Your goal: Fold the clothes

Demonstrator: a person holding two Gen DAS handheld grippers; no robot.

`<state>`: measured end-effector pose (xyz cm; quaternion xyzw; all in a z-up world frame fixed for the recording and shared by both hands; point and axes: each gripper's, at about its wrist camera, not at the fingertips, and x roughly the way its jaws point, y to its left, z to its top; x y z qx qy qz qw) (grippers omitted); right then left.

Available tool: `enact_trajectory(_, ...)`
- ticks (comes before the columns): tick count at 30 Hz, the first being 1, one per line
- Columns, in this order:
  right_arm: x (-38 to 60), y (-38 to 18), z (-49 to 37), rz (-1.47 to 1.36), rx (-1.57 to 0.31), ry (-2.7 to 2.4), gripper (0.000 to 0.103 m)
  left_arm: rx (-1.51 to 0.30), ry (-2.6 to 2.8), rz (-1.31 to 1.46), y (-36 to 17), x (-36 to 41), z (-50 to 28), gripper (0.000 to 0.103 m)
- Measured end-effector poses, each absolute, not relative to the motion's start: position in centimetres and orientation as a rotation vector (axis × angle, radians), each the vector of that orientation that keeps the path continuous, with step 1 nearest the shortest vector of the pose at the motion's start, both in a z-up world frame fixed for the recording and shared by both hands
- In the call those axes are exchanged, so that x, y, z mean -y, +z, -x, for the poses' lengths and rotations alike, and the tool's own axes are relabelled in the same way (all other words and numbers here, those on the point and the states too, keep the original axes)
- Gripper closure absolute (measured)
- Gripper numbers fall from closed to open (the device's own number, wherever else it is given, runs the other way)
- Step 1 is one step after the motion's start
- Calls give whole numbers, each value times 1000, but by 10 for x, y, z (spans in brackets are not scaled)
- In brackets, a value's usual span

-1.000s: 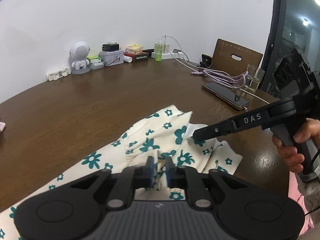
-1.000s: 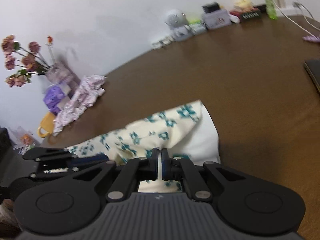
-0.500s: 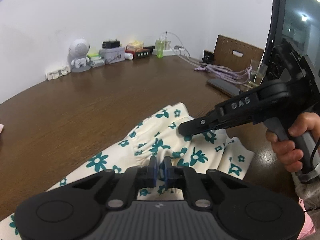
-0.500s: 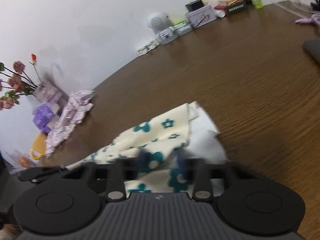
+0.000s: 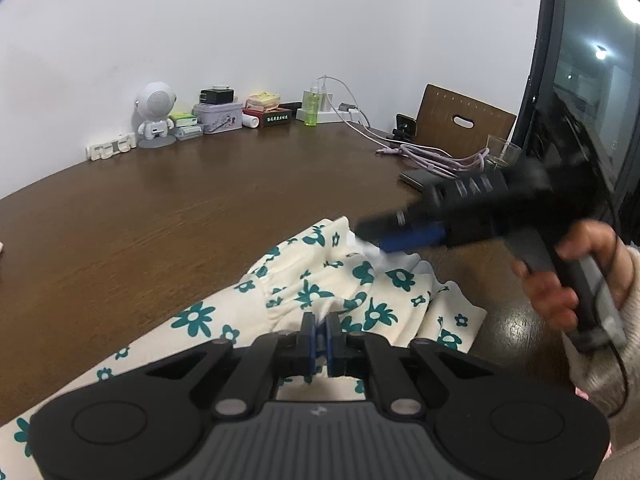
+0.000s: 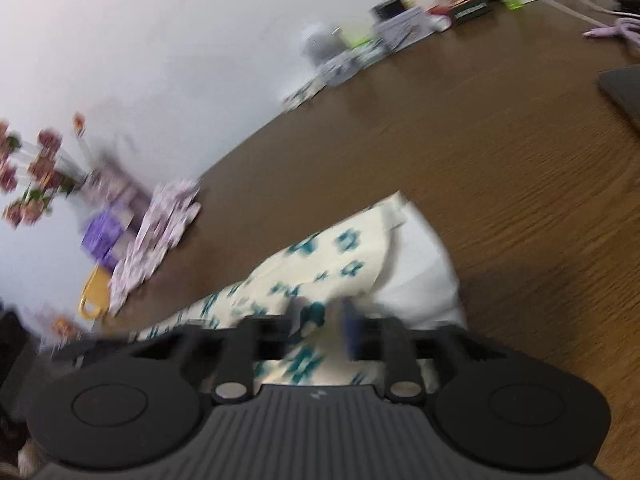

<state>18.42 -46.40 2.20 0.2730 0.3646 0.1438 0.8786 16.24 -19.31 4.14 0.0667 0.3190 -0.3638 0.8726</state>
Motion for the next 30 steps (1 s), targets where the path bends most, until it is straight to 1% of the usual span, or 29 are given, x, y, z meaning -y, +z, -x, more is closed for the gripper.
enact_trajectory(3, 474, 26, -203, -557, -730, 245, 52, -667, -755, -125, 40, 192, -163, 96)
enact_trajectory(4, 473, 27, -210, -518, -727, 228, 52, -664, -750, -121, 39, 192, -164, 94)
enact_trajectory(8, 457, 28, -232, -315, -745, 167, 56, -651, -738, -100, 37, 189, -163, 88)
enact_trajectory(10, 452, 22, -239, -315, -777, 210, 67, -651, -736, -87, 36, 187, -164, 83)
enact_trajectory(11, 451, 20, -241, -323, -798, 233, 82, -653, -733, -82, 35, 186, -165, 83)
enact_trajectory(12, 449, 17, -242, -331, -818, 256, 91, -656, -729, -76, 34, 185, -166, 82)
enact_trajectory(14, 446, 12, -242, -330, -851, 267, 100, -662, -724, -61, 32, 183, -169, 81)
enact_trajectory(15, 446, 12, -240, -333, -864, 273, 101, -663, -725, -49, 31, 181, -170, 80)
enact_trajectory(19, 448, 12, -221, -328, -908, 301, 101, -653, -721, -9, 28, 177, -173, 70)
enact_trajectory(22, 453, 17, -212, -323, -853, 282, 94, -645, -717, 16, 25, 174, -173, 64)
enact_trajectory(23, 457, 20, -214, -327, -829, 260, 84, -640, -716, 25, 25, 172, -172, 63)
enact_trajectory(24, 462, 22, -215, -332, -807, 236, 66, -633, -715, 34, 26, 171, -172, 58)
enact_trajectory(25, 466, 22, -218, -341, -794, 228, 61, -624, -715, 41, 27, 170, -171, 56)
enact_trajectory(26, 468, 20, -222, -353, -791, 226, 59, -617, -715, 44, 27, 170, -171, 56)
enact_trajectory(30, 471, 9, -241, -390, -807, 229, 58, -625, -705, 29, 26, 173, -171, 51)
